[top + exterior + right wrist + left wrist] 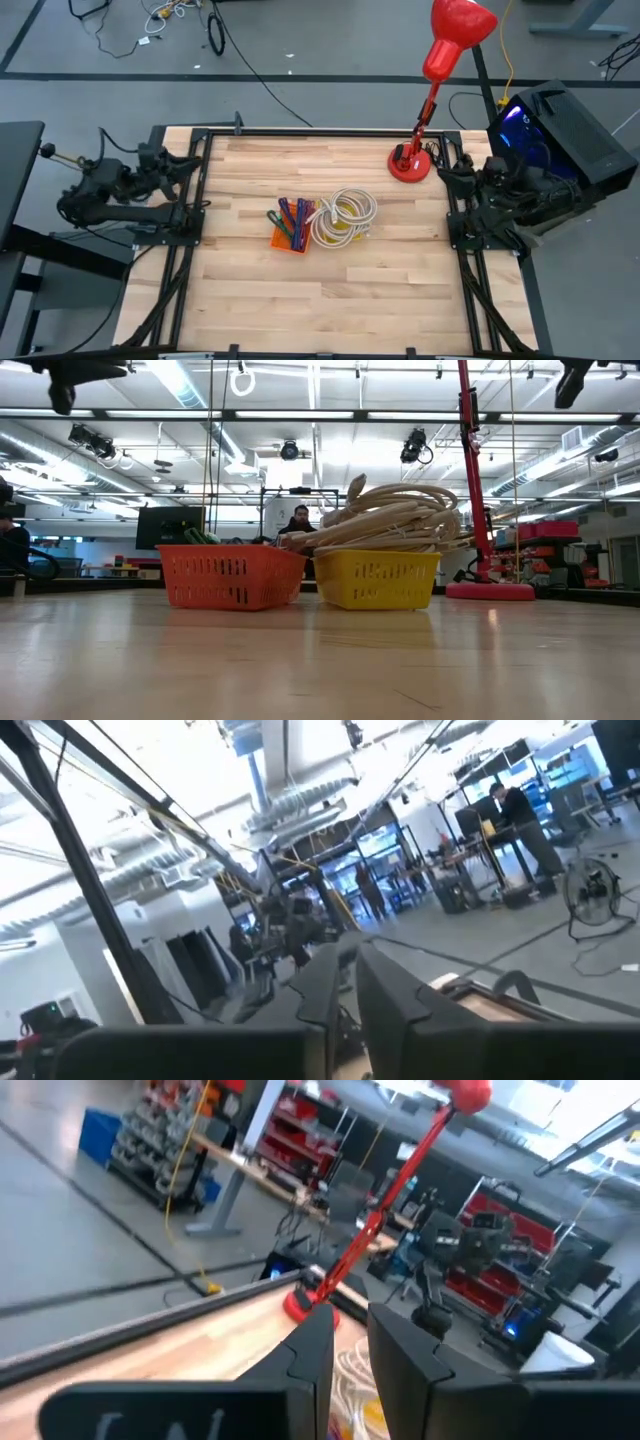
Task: Pick & Place USB Port
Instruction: Return to Home Position
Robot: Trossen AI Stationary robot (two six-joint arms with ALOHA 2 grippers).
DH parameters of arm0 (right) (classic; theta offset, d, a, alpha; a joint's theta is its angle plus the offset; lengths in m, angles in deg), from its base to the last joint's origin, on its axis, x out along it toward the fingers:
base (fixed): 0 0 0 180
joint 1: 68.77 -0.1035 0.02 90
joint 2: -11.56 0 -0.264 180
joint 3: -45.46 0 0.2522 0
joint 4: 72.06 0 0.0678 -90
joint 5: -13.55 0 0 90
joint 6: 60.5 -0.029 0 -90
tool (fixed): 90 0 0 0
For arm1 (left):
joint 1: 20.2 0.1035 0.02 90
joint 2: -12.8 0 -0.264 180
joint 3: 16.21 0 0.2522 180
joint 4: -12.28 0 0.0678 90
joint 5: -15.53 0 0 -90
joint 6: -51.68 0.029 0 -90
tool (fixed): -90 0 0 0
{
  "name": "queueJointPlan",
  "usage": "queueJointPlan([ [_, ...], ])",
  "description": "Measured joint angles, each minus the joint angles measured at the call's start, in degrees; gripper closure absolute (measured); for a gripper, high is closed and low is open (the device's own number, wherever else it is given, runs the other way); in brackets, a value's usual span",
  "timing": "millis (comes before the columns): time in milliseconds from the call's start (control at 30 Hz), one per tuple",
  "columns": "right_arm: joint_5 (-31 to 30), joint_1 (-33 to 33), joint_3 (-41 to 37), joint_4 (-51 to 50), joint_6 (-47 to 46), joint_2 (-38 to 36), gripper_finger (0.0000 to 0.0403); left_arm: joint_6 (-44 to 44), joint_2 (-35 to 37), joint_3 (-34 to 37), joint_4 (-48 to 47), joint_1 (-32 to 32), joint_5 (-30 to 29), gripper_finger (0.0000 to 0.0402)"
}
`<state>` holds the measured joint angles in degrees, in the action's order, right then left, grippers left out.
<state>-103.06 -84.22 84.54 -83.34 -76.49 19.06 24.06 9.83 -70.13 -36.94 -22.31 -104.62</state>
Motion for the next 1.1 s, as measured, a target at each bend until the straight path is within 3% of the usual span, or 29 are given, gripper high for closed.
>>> queueJointPlan([
  [200,0.48,0.02,-5.10,4.63,-0.29,-2.54,0.0379,4.96,0.18,7.80,13.67,-0.02,-0.05,0.0333],
  [433,-0.36,0.14,-15.18,19.28,-1.00,-2.77,0.0396,5.50,0.13,16.53,27.86,0.00,0.35,0.0333],
  [600,-2.87,2.52,-15.55,25.17,3.56,-4.63,0.0396,6.07,0.11,20.04,37.44,0.05,0.35,0.0333],
  [700,-2.74,4.15,-12.92,22.17,5.51,-5.76,0.0396,7.34,0.11,21.44,41.44,0.07,0.33,0.0333],
  [900,-3.17,6.95,-6.83,-1.13,-2.38,-6.88,0.0396,5.38,0.00,25.16,45.40,0.07,-0.05,0.0333],
  [1100,-2.90,9.20,-6.54,-3.42,-2.81,-6.90,0.0396,8.57,0.00,30.08,57.90,0.67,-1.87,0.0333],
])
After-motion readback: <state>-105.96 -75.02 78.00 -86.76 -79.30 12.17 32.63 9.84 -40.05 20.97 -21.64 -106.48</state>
